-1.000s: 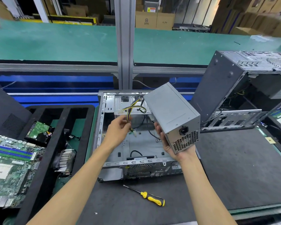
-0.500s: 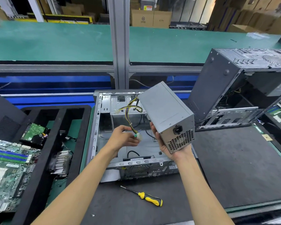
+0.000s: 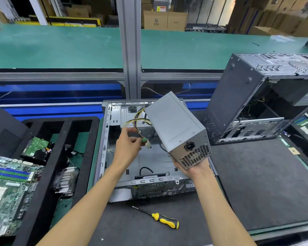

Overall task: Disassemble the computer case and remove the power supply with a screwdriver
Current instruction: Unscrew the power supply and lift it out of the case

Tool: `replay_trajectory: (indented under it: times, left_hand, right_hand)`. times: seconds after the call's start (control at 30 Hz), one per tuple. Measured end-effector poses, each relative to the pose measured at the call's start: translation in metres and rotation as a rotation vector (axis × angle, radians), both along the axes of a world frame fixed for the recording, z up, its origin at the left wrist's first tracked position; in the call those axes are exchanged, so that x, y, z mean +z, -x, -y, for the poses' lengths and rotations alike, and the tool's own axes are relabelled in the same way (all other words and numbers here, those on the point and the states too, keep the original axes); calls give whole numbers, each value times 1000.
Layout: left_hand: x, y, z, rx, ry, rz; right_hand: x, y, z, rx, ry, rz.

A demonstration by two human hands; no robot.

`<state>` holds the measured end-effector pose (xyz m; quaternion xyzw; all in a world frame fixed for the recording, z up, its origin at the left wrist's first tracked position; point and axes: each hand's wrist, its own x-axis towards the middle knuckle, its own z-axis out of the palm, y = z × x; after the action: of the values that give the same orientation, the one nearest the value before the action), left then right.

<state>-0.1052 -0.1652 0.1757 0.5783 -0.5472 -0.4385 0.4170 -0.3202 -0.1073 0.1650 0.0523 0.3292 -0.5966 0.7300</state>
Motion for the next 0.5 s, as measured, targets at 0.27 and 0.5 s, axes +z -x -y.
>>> replay_trajectory:
  times: [0.27,0.5]
  left_hand:
    - [-5,-4,5,45,-46,-3]
    - [-1,-22,10,123,43,112]
  right_hand:
    - [12,-6,-5,14,4,-118]
    - [7,-10,-1,80,85,-124]
